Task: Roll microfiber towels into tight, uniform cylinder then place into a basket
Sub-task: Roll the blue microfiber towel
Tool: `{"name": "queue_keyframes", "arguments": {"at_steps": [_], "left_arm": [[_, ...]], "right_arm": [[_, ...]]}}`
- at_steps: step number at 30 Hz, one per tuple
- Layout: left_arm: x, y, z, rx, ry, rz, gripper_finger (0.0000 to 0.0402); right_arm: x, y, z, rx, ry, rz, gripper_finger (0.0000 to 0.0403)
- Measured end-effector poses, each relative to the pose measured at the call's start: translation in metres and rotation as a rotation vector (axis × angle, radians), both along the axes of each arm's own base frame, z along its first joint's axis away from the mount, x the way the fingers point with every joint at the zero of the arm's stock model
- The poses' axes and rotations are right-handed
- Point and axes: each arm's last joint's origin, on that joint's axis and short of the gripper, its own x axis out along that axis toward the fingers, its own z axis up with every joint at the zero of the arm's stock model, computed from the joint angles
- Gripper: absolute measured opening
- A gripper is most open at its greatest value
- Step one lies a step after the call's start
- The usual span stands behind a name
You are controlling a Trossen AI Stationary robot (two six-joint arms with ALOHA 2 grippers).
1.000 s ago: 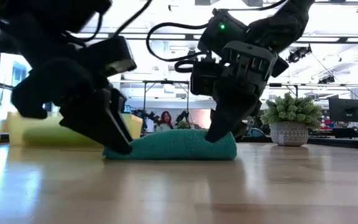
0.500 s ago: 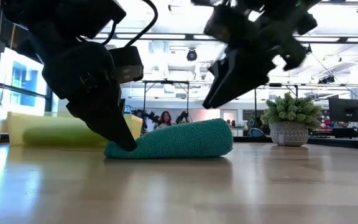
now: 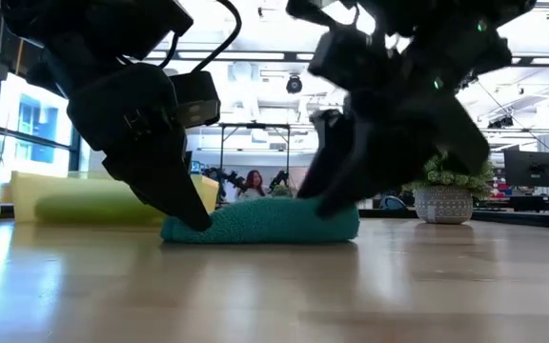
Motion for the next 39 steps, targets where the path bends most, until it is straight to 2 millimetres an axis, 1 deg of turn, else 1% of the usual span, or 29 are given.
{"name": "queue_keyframes", "arguments": {"at_steps": [4,9,11,16,18,23,26,29,32,39], "left_arm": [[0.0,0.0,0.0,-0.001,0.0,0.001,0.0113],[0.0,0.0,0.004,-0.004,-0.016,0.001,0.0113],[0.0,0.0,0.01,0.008,-0.04,-0.005,0.0113],[-0.004,-0.001,0.029,0.067,-0.092,-0.095,0.0113],[-0.004,-0.005,0.037,0.1,-0.133,-0.146,0.0113],[-0.002,-0.017,0.047,0.173,-0.232,-0.251,0.0113],[0.002,-0.022,0.045,0.257,-0.276,-0.277,0.0118],[0.006,-0.022,0.042,0.367,-0.306,-0.246,0.0126],[0.008,-0.021,0.037,0.455,-0.29,-0.226,0.0133],[0.012,-0.015,0.024,0.475,-0.255,-0.217,0.0152]], "right_arm": [[0.002,-0.002,-0.013,-0.011,0.033,-0.032,0.0202],[0.004,-0.003,-0.024,0.056,0.066,-0.126,0.0189],[0.003,-0.003,-0.026,0.075,0.077,-0.153,0.0181],[0.003,-0.004,-0.028,0.124,0.094,-0.22,0.0157],[0.002,-0.004,-0.029,0.155,0.097,-0.256,0.015],[0.003,-0.008,-0.029,0.257,0.108,-0.359,0.0142],[0.004,-0.012,-0.03,0.32,0.118,-0.405,0.0141],[0.006,-0.015,-0.03,0.362,0.126,-0.431,0.0141],[0.006,-0.016,-0.03,0.376,0.125,-0.433,0.0141],[0.008,-0.016,-0.029,0.39,0.102,-0.428,0.0141]]}}
